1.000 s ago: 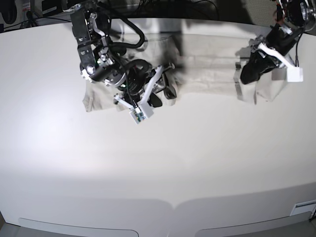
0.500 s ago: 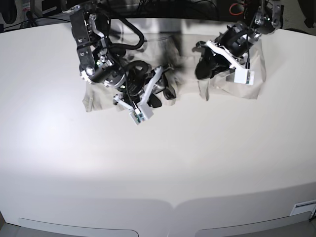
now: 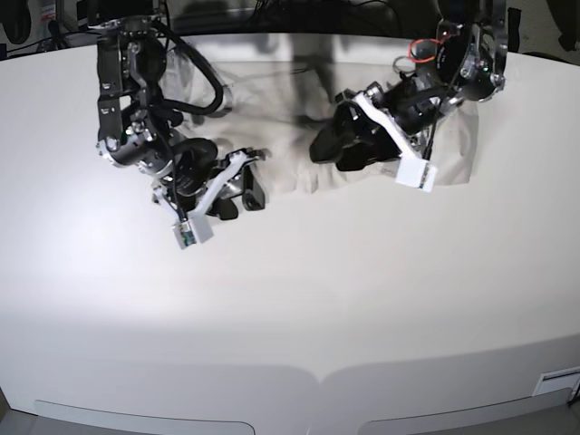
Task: Fold the T-shirt properly
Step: 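Lay the strip ends down at the middle, open and raise both grippers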
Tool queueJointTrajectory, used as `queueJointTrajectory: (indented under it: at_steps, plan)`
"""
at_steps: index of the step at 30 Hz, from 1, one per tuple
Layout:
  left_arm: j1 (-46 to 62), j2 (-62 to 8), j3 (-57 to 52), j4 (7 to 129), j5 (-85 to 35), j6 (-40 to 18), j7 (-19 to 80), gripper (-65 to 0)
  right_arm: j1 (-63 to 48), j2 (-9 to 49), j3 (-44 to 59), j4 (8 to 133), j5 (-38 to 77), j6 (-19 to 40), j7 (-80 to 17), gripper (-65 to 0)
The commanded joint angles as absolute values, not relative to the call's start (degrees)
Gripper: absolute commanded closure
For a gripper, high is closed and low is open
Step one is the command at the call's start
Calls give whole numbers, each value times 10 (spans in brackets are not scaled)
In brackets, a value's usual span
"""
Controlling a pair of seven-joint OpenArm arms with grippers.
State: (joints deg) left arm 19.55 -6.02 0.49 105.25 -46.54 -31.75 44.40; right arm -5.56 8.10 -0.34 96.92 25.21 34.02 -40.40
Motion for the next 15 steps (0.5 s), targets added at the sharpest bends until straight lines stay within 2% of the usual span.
queueJointTrajectory:
  at_steps: [1, 4, 10, 15]
  plan:
    - [188, -62, 5, 1067, -499, -343, 446, -308, -47, 85, 2, 980, 264, 342, -391, -282]
    - [182, -62, 4, 1097, -516, -359, 469, -308, -47, 93, 17, 980, 264, 342, -401, -282]
    - [183, -77, -32, 1198, -449, -356, 550, -307, -46, 111, 21, 980, 264, 342, -405, -282]
    - [190, -78, -70, 1209, -431, -357, 631, -307, -46, 111, 21, 980, 264, 342, -405, -282]
